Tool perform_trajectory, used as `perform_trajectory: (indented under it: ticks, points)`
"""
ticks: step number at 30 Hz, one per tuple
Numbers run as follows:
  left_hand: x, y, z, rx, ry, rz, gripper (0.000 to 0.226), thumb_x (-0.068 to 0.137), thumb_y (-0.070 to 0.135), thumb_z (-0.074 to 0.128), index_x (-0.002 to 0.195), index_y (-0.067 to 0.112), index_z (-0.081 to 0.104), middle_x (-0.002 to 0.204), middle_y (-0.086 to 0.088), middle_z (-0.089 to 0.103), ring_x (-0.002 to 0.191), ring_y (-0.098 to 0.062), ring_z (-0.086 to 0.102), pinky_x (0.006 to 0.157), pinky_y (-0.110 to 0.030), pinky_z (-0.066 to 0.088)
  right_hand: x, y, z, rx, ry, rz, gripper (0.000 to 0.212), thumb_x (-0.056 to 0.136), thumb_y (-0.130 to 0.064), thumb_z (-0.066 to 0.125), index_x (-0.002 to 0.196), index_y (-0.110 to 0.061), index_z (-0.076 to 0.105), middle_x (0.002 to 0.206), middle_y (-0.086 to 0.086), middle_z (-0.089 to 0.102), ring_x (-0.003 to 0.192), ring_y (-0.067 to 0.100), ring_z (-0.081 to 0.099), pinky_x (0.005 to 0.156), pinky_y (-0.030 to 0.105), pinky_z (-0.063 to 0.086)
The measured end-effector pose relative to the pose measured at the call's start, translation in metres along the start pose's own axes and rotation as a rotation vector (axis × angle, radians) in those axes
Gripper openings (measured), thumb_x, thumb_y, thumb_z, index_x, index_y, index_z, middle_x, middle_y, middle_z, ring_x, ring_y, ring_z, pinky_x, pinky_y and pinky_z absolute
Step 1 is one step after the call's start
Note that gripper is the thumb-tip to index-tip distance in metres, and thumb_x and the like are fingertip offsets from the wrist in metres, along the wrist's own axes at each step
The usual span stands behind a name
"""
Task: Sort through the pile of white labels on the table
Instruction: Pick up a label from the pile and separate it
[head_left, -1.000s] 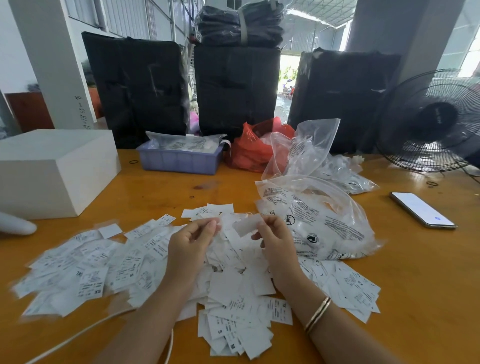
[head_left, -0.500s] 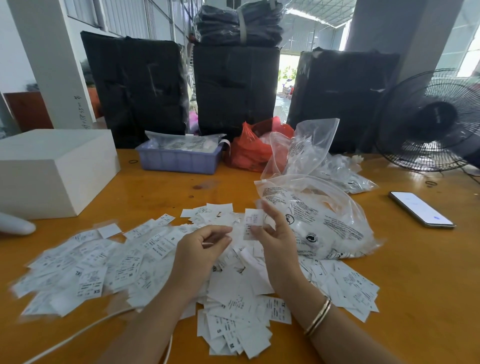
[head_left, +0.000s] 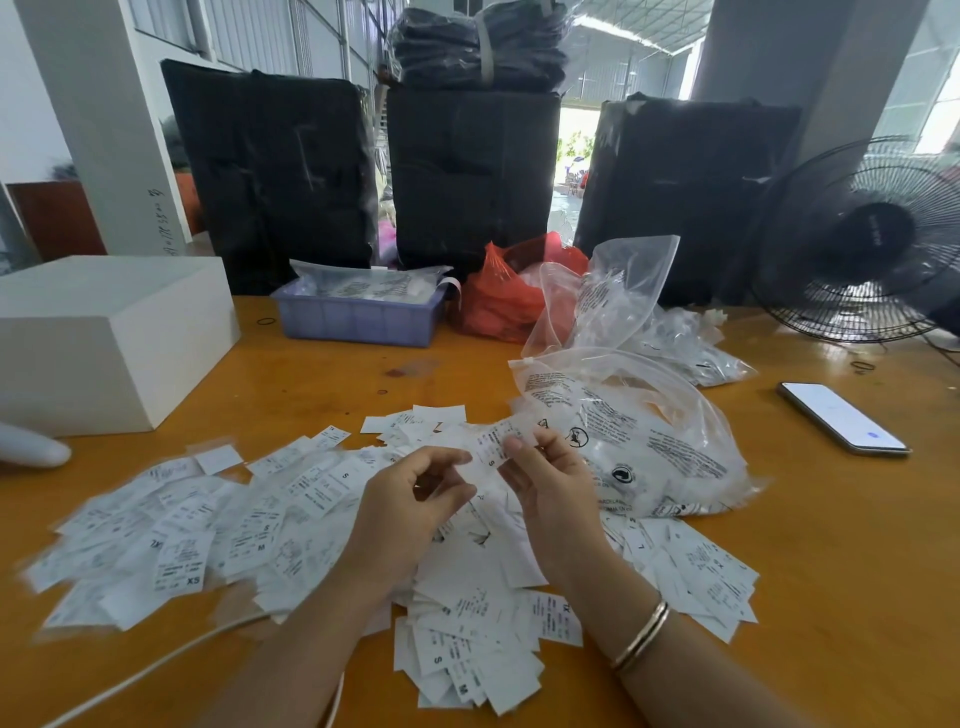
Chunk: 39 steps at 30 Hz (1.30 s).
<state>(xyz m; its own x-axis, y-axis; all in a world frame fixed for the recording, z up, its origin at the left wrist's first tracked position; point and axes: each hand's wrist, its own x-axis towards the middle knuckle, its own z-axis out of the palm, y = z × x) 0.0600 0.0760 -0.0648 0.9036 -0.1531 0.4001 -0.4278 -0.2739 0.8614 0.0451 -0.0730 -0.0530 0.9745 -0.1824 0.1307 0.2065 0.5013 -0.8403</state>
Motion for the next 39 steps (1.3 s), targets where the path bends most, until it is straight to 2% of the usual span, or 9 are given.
perform_trajectory:
  ticks: [8,12,16,20,25,28,32,35,39]
  points:
    - [0.001,-0.002,-0.001,-0.01,0.007,-0.004,0.033,0.079,0.014,0.074,0.093,0.041,0.062,0.081,0.02,0.065,0.077,0.003,0.061,0.066,-0.004,0.046,0.001,0.0,-0.005,0.018,0.049,-0.015,0.015,0.071,-0.015,0.073,0.08,-0.016,0.061,0.079,0.0,0.071,0.077,0.011,0.067,0.074,0.023,0.051]
    - [0.001,-0.002,-0.002,0.0,0.042,-0.004,0.033,0.079,0.013,0.074,0.092,0.041,0.062,0.079,0.021,0.064,0.076,0.003,0.061,0.067,-0.008,0.049,-0.001,0.004,-0.004,-0.126,0.039,-0.03,0.012,0.081,-0.009,0.07,0.078,-0.017,0.062,0.076,0.001,0.069,0.074,0.012,0.064,0.075,0.025,0.05]
    - [0.001,-0.001,-0.003,-0.015,0.049,-0.046,0.033,0.08,0.016,0.074,0.093,0.042,0.061,0.085,0.024,0.065,0.085,0.005,0.061,0.069,-0.019,0.056,-0.003,0.007,-0.003,-0.236,-0.029,-0.07,0.013,0.083,-0.007,0.069,0.078,-0.016,0.061,0.074,-0.002,0.069,0.071,0.008,0.064,0.066,0.017,0.05]
    - [0.001,0.002,-0.003,-0.048,0.074,-0.064,0.027,0.08,0.018,0.073,0.094,0.039,0.063,0.084,0.017,0.067,0.085,0.007,0.062,0.065,-0.012,0.053,-0.004,0.008,-0.002,-0.392,-0.085,-0.132,0.011,0.085,-0.008,0.068,0.079,-0.015,0.061,0.071,-0.005,0.067,0.065,0.005,0.06,0.059,0.014,0.046]
    - [0.0,0.005,-0.003,-0.077,0.05,-0.077,0.022,0.081,0.017,0.071,0.091,0.036,0.064,0.083,0.016,0.071,0.081,0.005,0.065,0.065,-0.011,0.052,-0.005,0.011,0.0,-0.694,-0.045,-0.213,0.005,0.089,-0.019,0.064,0.087,-0.021,0.067,0.077,-0.007,0.067,0.07,0.003,0.058,0.065,0.017,0.046]
    - [-0.001,0.006,-0.002,-0.111,0.07,-0.108,0.024,0.083,0.015,0.071,0.091,0.037,0.064,0.085,0.015,0.071,0.081,0.002,0.066,0.063,-0.011,0.052,-0.007,0.012,0.0,-0.956,-0.03,-0.33,0.023,0.095,-0.022,0.055,0.113,-0.035,0.06,0.086,-0.014,0.064,0.078,0.001,0.057,0.07,0.016,0.045]
    - [0.001,0.005,-0.004,-0.11,0.083,-0.12,0.022,0.082,0.019,0.071,0.093,0.037,0.063,0.095,0.014,0.069,0.093,0.004,0.064,0.071,-0.009,0.051,-0.013,0.016,0.002,-1.254,-0.188,-0.437,0.038,0.096,-0.017,0.048,0.133,-0.025,0.054,0.116,-0.006,0.065,0.105,0.006,0.054,0.096,0.029,0.041]
    - [0.001,0.003,-0.006,-0.107,0.091,-0.131,0.021,0.083,0.019,0.071,0.094,0.035,0.064,0.096,0.011,0.07,0.096,-0.003,0.065,0.074,-0.013,0.053,-0.016,0.017,0.003,-1.193,-0.286,-0.402,0.045,0.089,-0.017,0.049,0.132,-0.025,0.054,0.13,-0.009,0.057,0.122,0.003,0.046,0.106,0.031,0.034]
    - [0.004,0.003,-0.011,0.005,0.185,-0.118,0.025,0.084,0.022,0.069,0.1,0.039,0.06,0.093,0.013,0.063,0.085,-0.005,0.061,0.061,-0.01,0.048,-0.01,0.009,0.0,-1.115,-0.2,-0.38,0.042,0.093,-0.013,0.053,0.133,-0.027,0.051,0.125,-0.012,0.056,0.115,0.001,0.048,0.1,0.025,0.04]
